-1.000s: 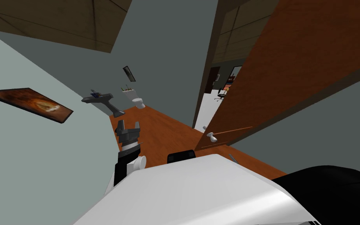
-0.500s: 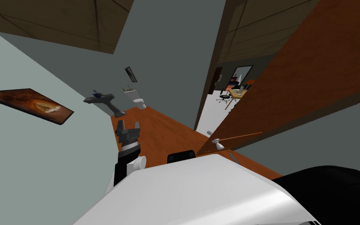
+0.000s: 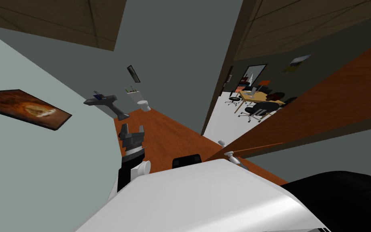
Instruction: Pull the door open
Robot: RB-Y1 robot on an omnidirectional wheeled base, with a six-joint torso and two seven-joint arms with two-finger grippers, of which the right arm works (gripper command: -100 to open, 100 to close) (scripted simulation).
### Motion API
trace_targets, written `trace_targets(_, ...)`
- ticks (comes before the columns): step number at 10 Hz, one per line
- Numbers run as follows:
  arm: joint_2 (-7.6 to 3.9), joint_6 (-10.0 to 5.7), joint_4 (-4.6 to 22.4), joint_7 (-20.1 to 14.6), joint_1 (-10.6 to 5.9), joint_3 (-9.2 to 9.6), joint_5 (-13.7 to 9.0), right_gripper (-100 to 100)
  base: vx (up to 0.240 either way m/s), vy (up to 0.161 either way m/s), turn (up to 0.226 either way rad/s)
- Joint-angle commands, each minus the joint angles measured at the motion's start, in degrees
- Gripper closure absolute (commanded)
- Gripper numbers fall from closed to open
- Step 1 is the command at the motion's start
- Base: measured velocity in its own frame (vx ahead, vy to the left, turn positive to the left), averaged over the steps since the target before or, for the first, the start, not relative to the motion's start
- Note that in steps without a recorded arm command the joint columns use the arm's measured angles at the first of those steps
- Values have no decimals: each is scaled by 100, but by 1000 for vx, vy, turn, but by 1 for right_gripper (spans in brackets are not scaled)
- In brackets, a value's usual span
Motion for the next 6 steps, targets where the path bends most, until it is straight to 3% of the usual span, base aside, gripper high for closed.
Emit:
trace_targets(1, 16, 0, 1, 0, 17, 14, 9, 100, -29, -3, 13)
trace_targets(4, 16, 0, 1, 0, 17, 14, 9, 100, -11, 0, -4)
trace_targets(6, -37, 55, 3, 8, -43, 99, 112, 100, -169, -27, 137)
